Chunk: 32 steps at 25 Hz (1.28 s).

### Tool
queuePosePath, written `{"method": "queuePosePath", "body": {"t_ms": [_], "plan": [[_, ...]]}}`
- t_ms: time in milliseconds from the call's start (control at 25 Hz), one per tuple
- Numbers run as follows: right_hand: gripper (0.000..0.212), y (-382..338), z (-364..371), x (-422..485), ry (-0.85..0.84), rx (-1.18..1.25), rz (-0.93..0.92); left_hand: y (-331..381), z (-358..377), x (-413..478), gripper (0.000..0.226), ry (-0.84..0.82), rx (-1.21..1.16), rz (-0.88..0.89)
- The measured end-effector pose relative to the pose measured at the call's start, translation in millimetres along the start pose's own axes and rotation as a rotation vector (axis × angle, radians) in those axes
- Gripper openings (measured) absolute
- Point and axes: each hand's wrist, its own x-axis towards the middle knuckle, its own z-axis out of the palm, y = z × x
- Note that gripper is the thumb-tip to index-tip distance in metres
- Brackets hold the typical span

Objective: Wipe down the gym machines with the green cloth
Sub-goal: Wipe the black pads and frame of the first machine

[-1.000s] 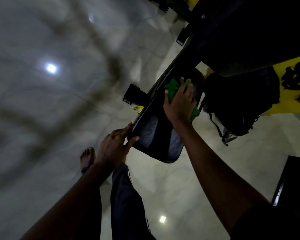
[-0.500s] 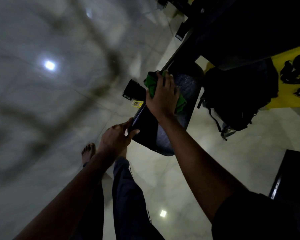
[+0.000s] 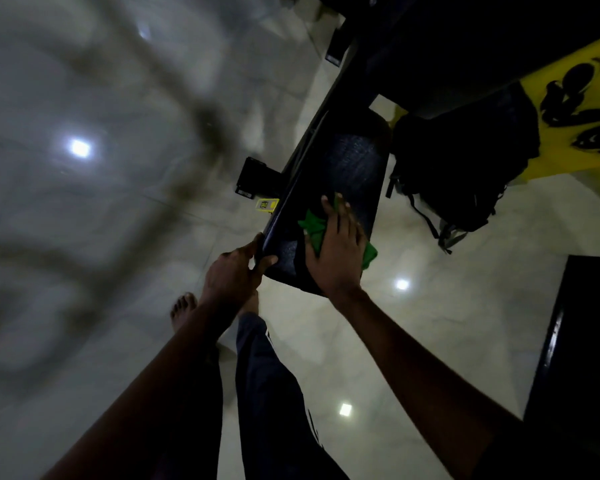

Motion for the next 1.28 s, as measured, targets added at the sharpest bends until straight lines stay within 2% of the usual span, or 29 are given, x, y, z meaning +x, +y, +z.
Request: {"method": "queuePosePath", "body": {"t_ms": [40,160,200,280,360,520,720,840,1000,1120,1200,1280], "plan": [[0.071,1,-1,8,0.016,0.027,0.031,0,0,0,0.064,-0.001,-0.002,0.008],[0.073,-21,2,18,0.092,0.130,0.313,-4,-5,2,0.061,-0.025,-0.010,0.019],[0.073,-33,3,14,0.095,0.116,0.326,-3,-9,2,0.060,-0.047,-0.032,0.017],[0.071,-39,5,-1,0.047,0.073,0.184,1,-19,6,0.056,-0.118,-0.053,0.011],[0.072,-15,4,-10,0.029,0.073,0.120,5,-26,13,0.054,-0.175,0.006,0.035],[0.074,21,2,-9,0.093,0.219,0.498,10,-32,20,0.052,-0.174,0.056,0.023],[0.077,28,4,2,0.157,0.284,0.584,4,-23,19,0.049,-0.145,-0.002,0.014],[0.077,6,11,-44,0.138,0.235,0.564,6,-22,18,0.047,-0.126,-0.048,-0.033],[0.076,14,10,-57,0.078,0.177,0.346,10,-20,16,0.046,-0.117,-0.040,-0.068],[0.075,24,10,-30,0.114,0.225,0.448,9,-20,14,0.046,-0.110,-0.069,-0.064],[0.074,16,10,-30,0.141,0.216,0.487,5,-19,9,0.047,-0.108,-0.204,-0.083],[0.074,4,11,-43,0.112,0.166,0.337,-3,-17,5,0.047,-0.122,-0.376,-0.140]]}}
